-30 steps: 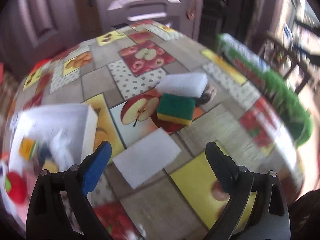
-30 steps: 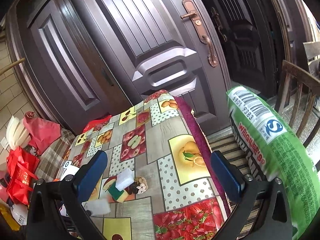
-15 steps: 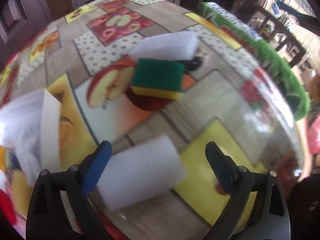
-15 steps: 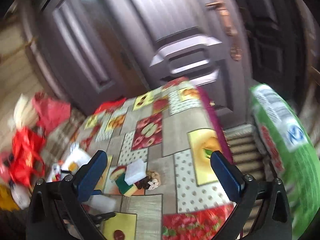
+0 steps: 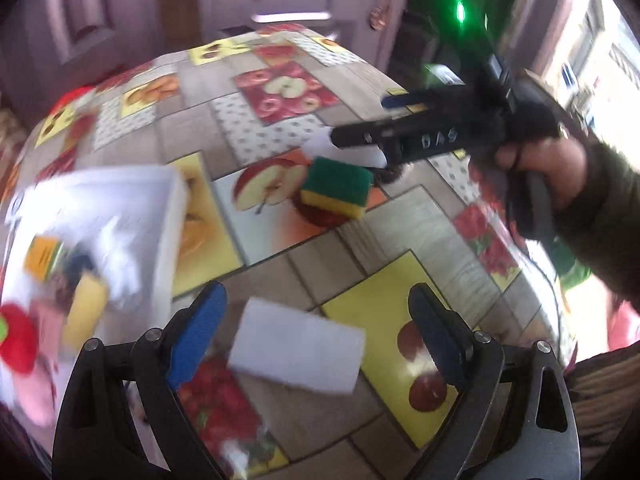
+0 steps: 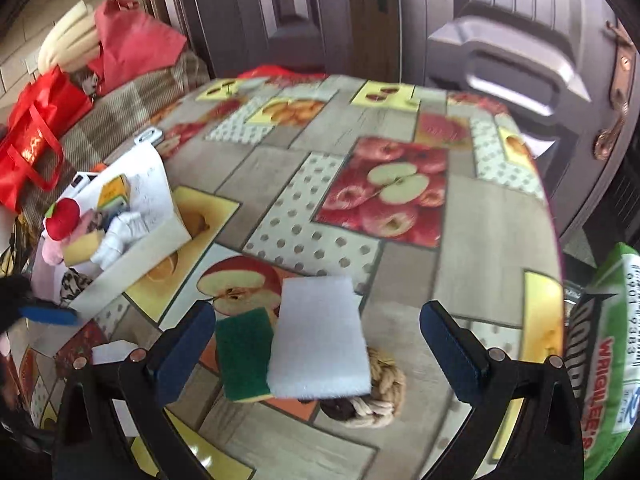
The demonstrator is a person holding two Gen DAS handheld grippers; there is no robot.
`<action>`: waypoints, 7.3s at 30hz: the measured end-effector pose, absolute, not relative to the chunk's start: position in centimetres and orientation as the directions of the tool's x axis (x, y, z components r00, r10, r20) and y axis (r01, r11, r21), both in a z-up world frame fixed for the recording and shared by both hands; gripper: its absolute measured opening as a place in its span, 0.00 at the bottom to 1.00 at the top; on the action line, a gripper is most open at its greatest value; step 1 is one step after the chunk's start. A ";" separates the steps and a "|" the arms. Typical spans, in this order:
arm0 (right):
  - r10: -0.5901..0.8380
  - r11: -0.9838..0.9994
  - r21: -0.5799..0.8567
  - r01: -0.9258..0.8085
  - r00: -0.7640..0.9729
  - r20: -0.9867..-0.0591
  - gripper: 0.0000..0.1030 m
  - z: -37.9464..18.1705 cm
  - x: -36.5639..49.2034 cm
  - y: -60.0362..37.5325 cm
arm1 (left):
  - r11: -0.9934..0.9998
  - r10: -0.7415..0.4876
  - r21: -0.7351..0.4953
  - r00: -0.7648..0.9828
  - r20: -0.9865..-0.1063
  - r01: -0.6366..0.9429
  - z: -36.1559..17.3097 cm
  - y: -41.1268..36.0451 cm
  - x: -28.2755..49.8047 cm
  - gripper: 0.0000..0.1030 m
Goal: Organize soft objects
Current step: 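Grasp the white foam block with the left tool while the right tool grasps the second foam block, then lift and carry both white foam blocks over the white box, then open the left tool over the box while the right tool releases its foam block inside, then withdraw both tools and move them toward the green sponge and rope knot toy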
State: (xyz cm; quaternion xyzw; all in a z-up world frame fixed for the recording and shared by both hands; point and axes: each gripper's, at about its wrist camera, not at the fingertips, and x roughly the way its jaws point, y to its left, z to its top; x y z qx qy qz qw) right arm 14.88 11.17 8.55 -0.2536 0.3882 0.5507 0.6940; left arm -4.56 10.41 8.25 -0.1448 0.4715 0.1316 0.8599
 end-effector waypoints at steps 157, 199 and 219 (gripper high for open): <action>0.880 0.269 0.234 -0.934 0.139 -0.455 0.49 26.4 -5.9 12.5 | 0.706 0.484 -0.224 0.689 -0.540 -0.672 22.4 28.1 -26.9 0.51; 0.675 0.225 0.115 -0.968 0.070 -0.734 1.00 13.5 -10.4 21.2 | 0.617 0.455 -0.214 0.565 -0.689 -0.757 13.6 30.9 -23.3 0.95; 0.734 0.516 0.140 -0.845 0.352 -0.581 1.00 20.7 -4.2 7.1 | 0.713 0.459 -0.172 0.638 -0.618 -0.680 18.7 23.4 -23.9 0.95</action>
